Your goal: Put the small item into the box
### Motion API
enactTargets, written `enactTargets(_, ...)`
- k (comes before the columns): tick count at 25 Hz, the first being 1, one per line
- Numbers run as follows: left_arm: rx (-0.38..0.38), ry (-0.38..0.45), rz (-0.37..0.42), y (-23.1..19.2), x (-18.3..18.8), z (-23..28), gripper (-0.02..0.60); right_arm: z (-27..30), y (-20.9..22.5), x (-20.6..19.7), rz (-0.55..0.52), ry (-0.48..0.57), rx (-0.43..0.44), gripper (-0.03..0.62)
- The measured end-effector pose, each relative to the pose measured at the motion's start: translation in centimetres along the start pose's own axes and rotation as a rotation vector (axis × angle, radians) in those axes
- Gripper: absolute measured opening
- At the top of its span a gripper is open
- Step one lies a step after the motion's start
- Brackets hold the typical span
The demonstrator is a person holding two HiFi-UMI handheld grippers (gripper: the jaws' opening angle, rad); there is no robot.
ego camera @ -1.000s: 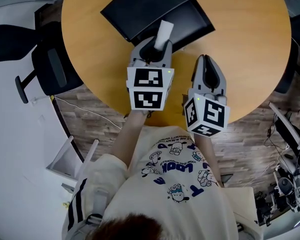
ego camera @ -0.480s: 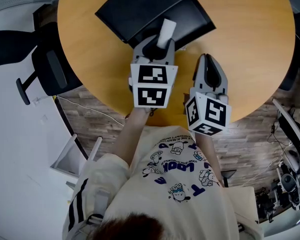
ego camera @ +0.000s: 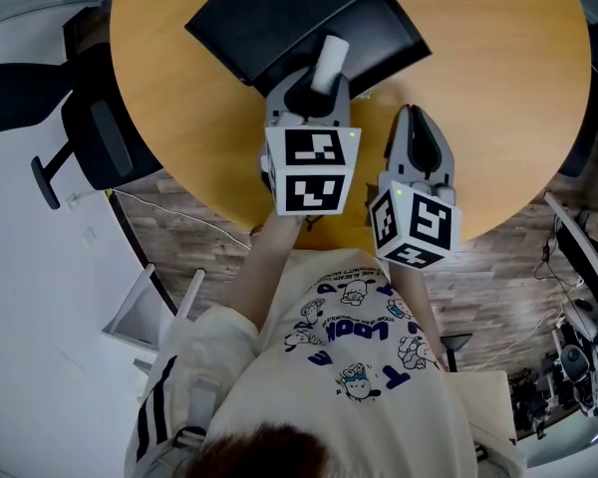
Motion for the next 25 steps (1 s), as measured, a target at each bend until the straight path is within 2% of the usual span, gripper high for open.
enactTargets(10, -0.015, 0.025, -0.020, -0.1, -0.2, -0.4, 0.152, -0.5, -0.3, 0.1, -0.010, 0.011, 0.001, 0.046)
enactTargets(16, -0.040, 0.080, -0.061, -0.3, 0.2, -1.7, 0.149, -1.1, -0.9, 0.8, -0.043, 0.047, 0.007, 0.046)
enactTargets(21, -0.059, 0.145, -0.087, -0.4, 0.4, -3.9, 0.095, -1.9, -1.6, 1.4, -0.065, 0.078, 0.015, 0.046)
enactTargets(25, -0.064, 0.196, -0.092, -0.7, 0.2, -5.8, 0.077, -2.8, -2.6, 1.7, -0.082, 0.101, 0.024, 0.046)
Point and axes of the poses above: the fingertips, and each gripper's own axes: z forward along the fingers, y to its right, x out of its top, the point moved 9 cm from there along -z, backward along the fingers, and after that the axes turned 3 degrees about x, right-handed, at the moved point
